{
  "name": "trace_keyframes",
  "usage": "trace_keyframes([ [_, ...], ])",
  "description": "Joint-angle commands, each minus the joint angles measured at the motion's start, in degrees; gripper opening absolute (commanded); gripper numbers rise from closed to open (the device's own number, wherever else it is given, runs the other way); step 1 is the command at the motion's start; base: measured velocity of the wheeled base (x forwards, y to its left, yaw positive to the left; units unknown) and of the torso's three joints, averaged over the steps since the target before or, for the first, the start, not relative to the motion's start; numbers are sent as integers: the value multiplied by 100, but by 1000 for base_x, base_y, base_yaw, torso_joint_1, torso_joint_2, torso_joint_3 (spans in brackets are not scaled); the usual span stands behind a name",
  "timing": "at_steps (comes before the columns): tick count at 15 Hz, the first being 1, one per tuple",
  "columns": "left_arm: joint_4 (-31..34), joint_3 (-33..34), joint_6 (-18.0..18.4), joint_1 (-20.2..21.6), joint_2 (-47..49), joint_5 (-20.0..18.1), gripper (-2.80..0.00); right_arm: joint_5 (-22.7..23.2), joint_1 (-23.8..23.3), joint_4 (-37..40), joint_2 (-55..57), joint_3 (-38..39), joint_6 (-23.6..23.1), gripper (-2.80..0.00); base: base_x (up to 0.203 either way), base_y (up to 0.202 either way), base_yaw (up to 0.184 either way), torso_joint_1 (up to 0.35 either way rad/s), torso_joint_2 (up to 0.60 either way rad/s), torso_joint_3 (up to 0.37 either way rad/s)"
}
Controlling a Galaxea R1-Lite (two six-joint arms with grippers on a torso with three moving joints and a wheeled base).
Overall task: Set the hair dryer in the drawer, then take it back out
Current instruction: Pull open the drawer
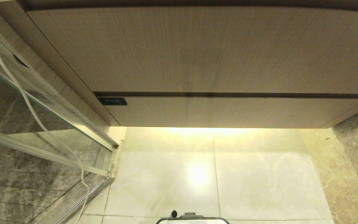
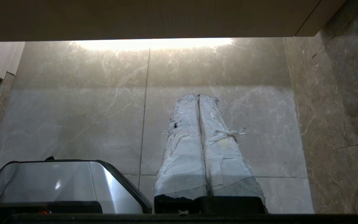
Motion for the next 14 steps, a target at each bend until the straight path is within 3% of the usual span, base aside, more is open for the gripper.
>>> trace_keyframes([
  [1, 1, 4, 2, 0, 0, 0, -280, -3, 1, 5, -10, 18, -1, -280, 0, 0, 0, 0, 0, 0],
  [7, 1, 9, 2, 0, 0, 0, -280, -8, 1, -37, -10, 17, -34, -280, 0, 0, 0, 0, 0, 0],
  [9, 1, 4, 2, 0, 0, 0, -280, 0, 1, 55, -7, -327, -39, -280, 0, 0, 0, 0, 0, 0],
  [11, 1, 9, 2, 0, 0, 0, -280, 3, 1, 587, 138, -1315, -35, -280, 0, 0, 0, 0, 0, 0],
  [14, 1, 9, 2, 0, 0, 0, -280, 7, -7, 1721, 1281, -3535, -35, -280, 0, 0, 0, 0, 0, 0],
])
